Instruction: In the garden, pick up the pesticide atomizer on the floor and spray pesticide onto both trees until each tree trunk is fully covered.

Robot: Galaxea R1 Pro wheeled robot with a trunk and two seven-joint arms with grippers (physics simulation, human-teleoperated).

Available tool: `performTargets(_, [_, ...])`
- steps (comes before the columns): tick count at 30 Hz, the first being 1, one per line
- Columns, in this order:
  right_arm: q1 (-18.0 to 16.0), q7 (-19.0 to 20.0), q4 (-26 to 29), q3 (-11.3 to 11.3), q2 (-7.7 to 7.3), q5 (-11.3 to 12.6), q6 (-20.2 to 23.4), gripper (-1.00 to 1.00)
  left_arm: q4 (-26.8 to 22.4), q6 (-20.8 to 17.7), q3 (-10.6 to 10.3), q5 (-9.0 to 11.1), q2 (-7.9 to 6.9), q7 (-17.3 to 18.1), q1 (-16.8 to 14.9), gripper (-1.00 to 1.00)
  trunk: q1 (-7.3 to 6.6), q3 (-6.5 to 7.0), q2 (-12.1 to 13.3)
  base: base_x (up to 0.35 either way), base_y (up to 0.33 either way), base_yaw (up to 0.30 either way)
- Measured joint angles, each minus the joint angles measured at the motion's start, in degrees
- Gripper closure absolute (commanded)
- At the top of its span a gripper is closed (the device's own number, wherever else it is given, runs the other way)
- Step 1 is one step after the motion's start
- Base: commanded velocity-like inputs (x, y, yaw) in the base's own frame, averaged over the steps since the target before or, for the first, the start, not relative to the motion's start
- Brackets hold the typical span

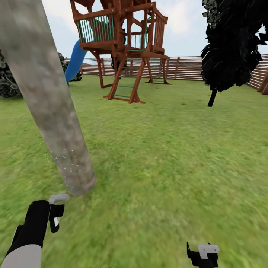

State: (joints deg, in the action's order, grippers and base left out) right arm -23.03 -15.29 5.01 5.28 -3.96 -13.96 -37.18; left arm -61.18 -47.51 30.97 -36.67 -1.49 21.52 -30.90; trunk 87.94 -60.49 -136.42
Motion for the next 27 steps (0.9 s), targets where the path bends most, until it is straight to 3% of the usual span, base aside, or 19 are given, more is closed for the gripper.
performTargets(3, [0.0,0.0,0.0,0.0,0.00,0.0,0.0,-1.00,2.2,2.9,0.3,1.2,0.09,-1.1,2.0,1.00,0.00,0.00,0.0,0.001,-0.001,0.261])
performTargets(17, [0.0,0.0,0.0,0.0,0.00,0.0,0.0,-1.00,2.9,3.8,0.0,1.5,0.35,-1.9,2.3,1.00,0.00,0.01,0.0,0.151,-0.198,0.026])
performTargets(20, [0.0,0.0,0.0,0.0,0.00,0.0,0.0,-1.00,2.8,3.8,0.2,1.7,0.20,-4.2,2.3,1.00,0.00,0.01,0.0,0.167,-0.230,0.203])
performTargets(27, [0.0,0.0,0.0,0.0,0.00,0.0,0.0,-1.00,2.9,3.8,0.1,2.0,1.28,-4.5,2.3,1.00,0.00,0.01,0.0,0.124,-0.252,0.274])
